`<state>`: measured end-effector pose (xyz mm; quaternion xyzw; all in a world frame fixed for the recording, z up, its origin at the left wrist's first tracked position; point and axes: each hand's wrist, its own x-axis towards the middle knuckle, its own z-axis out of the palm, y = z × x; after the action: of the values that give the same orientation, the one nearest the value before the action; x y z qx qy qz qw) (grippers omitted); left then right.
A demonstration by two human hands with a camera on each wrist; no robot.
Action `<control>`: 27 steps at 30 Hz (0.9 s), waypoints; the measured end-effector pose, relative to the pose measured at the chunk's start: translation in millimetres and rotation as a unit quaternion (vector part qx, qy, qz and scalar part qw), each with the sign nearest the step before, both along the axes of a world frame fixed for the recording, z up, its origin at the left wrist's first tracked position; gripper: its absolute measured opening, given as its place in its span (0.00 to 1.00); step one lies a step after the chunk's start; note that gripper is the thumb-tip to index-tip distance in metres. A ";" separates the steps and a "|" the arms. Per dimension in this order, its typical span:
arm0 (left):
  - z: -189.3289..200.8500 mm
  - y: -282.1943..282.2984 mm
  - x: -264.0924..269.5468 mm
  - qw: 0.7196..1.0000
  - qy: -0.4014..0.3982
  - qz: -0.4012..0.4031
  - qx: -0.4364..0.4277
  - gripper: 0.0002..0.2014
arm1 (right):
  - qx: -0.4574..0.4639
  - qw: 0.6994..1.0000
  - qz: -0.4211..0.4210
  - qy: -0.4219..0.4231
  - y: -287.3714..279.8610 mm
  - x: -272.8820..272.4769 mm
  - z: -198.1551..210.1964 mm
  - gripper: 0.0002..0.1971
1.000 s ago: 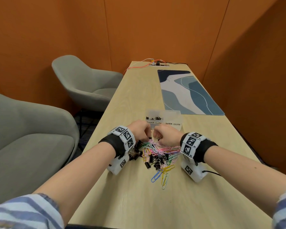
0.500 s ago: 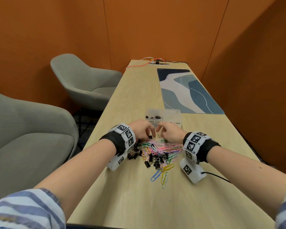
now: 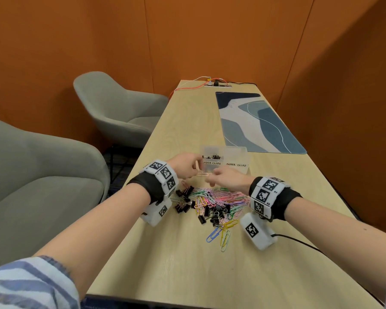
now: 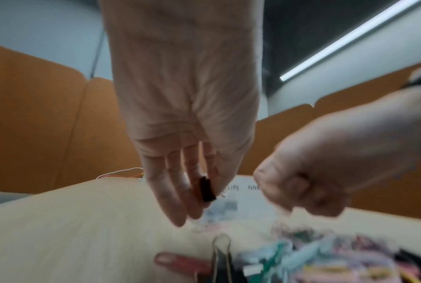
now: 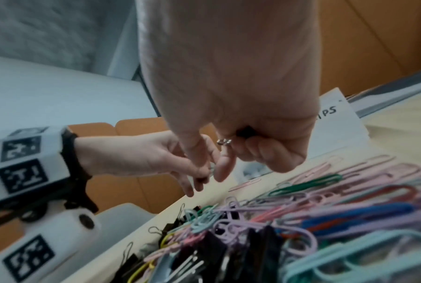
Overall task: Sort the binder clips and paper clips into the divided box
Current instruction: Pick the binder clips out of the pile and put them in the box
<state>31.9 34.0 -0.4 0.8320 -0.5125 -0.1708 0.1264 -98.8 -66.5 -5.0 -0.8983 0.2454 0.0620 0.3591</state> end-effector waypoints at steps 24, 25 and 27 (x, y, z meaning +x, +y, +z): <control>-5.0 35.3 -10.9 0.959 0.233 0.163 0.004 0.14 | -0.250 0.953 0.168 0.016 5.8 -9.2 -7.1 0.11; -4.2 36.4 -9.8 0.952 0.248 0.177 0.005 0.14 | -0.263 0.948 0.179 0.016 5.3 -9.3 -7.4 0.11; -4.9 38.4 -8.1 0.945 0.263 0.196 -0.001 0.14 | -0.291 0.934 0.208 0.017 4.7 -10.0 -8.3 0.09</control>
<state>23.9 72.4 -5.3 0.8416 -0.2878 -0.3547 0.2881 -108.8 -61.8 -13.3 -0.9932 0.0664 0.0767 0.0563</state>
